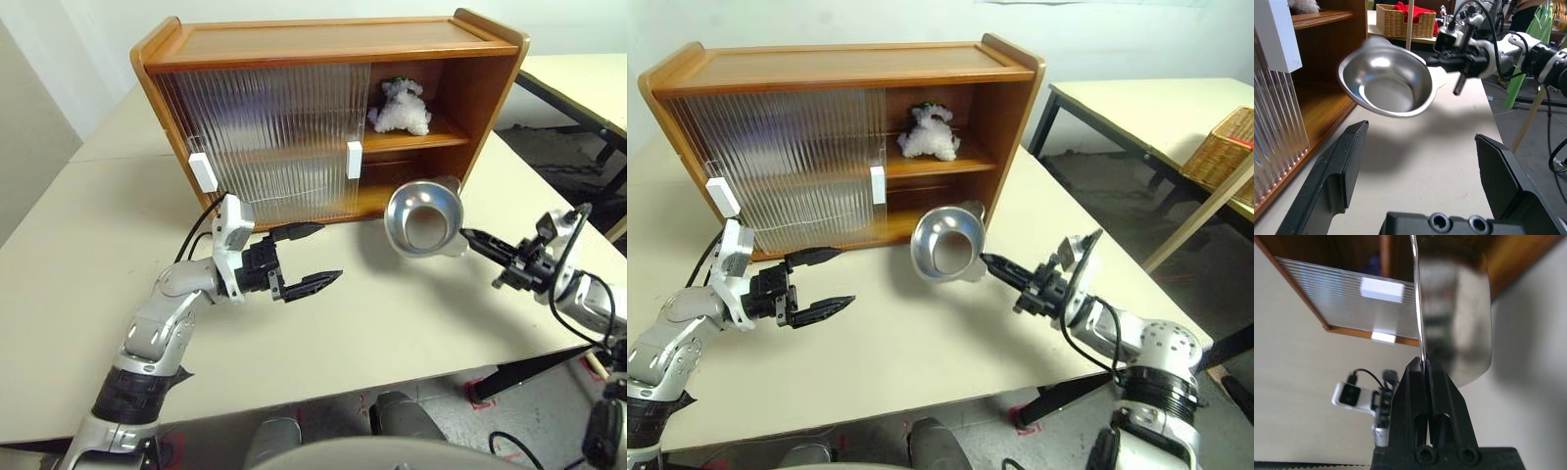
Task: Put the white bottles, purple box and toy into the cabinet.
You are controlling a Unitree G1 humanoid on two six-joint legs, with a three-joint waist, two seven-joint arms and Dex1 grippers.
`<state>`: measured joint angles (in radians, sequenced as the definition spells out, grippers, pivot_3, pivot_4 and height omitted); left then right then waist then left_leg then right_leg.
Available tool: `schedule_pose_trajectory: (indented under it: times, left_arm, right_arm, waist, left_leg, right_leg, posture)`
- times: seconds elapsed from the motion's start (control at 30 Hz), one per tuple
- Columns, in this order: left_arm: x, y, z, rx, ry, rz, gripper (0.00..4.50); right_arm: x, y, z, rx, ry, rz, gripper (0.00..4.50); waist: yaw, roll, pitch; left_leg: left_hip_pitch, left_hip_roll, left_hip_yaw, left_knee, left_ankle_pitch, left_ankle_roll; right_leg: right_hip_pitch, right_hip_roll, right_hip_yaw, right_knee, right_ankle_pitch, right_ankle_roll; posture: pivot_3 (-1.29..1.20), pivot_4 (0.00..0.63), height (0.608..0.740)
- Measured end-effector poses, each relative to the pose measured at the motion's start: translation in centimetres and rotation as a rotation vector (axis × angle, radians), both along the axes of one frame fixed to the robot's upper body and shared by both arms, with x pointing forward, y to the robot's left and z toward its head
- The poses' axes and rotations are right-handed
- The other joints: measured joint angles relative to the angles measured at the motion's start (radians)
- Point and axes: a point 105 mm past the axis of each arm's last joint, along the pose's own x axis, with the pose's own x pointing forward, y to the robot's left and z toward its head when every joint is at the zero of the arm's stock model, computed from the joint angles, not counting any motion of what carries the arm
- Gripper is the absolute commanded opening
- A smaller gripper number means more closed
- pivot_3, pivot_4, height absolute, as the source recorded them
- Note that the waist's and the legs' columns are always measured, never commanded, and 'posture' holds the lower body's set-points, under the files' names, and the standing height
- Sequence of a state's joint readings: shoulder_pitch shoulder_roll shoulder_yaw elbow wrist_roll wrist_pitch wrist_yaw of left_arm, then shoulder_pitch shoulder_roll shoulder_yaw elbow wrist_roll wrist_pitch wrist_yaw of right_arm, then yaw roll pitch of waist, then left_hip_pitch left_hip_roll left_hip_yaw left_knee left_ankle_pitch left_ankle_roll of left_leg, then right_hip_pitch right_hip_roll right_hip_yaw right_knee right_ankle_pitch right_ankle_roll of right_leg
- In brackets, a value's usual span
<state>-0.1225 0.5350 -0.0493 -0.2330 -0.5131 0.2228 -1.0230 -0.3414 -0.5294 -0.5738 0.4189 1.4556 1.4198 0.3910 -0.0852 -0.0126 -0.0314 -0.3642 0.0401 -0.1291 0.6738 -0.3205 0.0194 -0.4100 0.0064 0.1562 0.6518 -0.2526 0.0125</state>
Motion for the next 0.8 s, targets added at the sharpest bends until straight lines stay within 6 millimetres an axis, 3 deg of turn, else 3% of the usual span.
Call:
schedule_pose_trajectory:
  times: [0.17,0.33,0.53,0.8]
  left_arm:
    - [-0.1,0.0,-0.1,0.002,0.003,0.001,4.50]
    - [-0.1,0.2,-0.3,0.007,0.009,0.005,4.50]
    - [-0.2,0.3,0.0,0.017,0.000,0.014,4.50]
    - [-0.2,0.3,0.2,0.028,0.001,0.023,4.50]
  right_arm:
    - [2.2,1.3,2.0,0.055,-0.031,-0.030,0.02]
    - [3.5,2.5,1.5,0.128,0.037,-0.066,0.02]
    - [4.9,1.1,2.0,0.163,0.050,-0.179,0.02]
    - [5.2,1.2,1.1,0.190,0.080,-0.209,0.02]
  waist:
    - [0.004,0.001,0.000]
    - [0.010,0.003,0.001]
    - [0.014,0.004,0.001]
    - [0.015,0.005,0.001]
  left_leg:
    - [0.001,0.000,0.000,0.000,0.000,0.000]
    - [0.001,0.000,-0.001,0.000,0.000,0.000]
    - [0.001,0.000,-0.001,0.001,0.000,0.000]
    - [0.001,0.000,-0.001,0.001,0.000,0.000]
  right_leg:
    - [0.000,0.000,0.000,0.000,0.001,0.000]
    - [0.000,0.000,0.000,0.001,0.001,-0.001]
    - [0.000,0.000,0.000,0.001,0.003,-0.002]
    - [0.000,0.000,0.000,0.001,0.003,-0.002]
  posture:
    - [-0.13,0.000,0.740]
    - [-0.12,0.000,0.740]
    - [-0.11,0.000,0.740]
    - [-0.11,0.000,0.740]
